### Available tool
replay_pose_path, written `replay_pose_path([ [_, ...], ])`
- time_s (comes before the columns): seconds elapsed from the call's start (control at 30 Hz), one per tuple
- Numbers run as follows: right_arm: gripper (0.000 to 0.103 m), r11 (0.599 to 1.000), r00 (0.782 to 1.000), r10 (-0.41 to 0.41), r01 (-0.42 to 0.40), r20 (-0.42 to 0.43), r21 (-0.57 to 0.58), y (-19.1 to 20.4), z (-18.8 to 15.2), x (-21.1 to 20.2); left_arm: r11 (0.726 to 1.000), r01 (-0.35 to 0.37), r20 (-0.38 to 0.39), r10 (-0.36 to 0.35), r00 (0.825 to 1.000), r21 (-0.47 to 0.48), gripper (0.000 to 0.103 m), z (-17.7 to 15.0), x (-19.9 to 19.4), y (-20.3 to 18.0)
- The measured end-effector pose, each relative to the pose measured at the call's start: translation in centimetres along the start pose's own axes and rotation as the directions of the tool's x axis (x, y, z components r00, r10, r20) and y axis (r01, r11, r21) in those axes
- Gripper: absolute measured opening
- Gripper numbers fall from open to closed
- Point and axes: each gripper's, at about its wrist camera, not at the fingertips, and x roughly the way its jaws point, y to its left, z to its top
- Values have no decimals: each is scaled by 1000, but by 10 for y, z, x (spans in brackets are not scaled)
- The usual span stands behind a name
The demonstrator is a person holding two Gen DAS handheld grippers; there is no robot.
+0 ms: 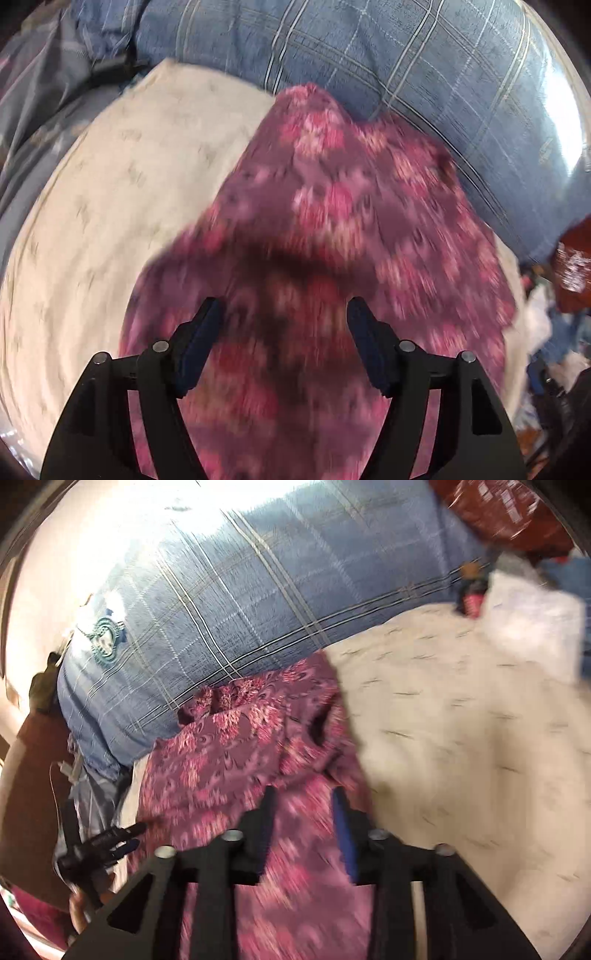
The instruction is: Fold small clothes
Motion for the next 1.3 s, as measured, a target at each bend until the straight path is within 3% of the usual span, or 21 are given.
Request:
replay_pose_path([
  [0.13,41,1000,1000,-24,24,13,-8,-34,-34,-59,1000,-28,-38,29,999,12,70,-25,-30,29],
  [0.27,43,999,1000,-19,19,5,44,-69,-66,-92,998,-55,-106,56,993,15,70,-54,-51,68],
  [0.5,44,996,998,-21,27,-67,89,-101,-117,-103,999,-36,-200,33,979,-10,70,-110,-67,120],
  [0.6,44,996,993,-16,27,-117,85,-104,-133,-98,999,-5,-254,-9,967,-54,70,-132,-63,137],
  [0.77,45,994,977,64,-45,-203,98,-99,-159,-85,996,30,-262,-53,964,-89,70,-146,-70,143],
  [1.03,47,992,959,126,-116,-252,54,-90,-180,-87,991,72,-348,-108,931,-114,70,-168,-60,143],
  [1.2,47,989,946,149,-140,-289,50,-90,-184,-87,991,87,-339,-117,933,-102,70,-170,-60,138],
  [1.3,47,991,940,126,-136,-316,-9,-83,-188,-87,994,97,-342,-107,934,-45,70,-174,-62,130],
])
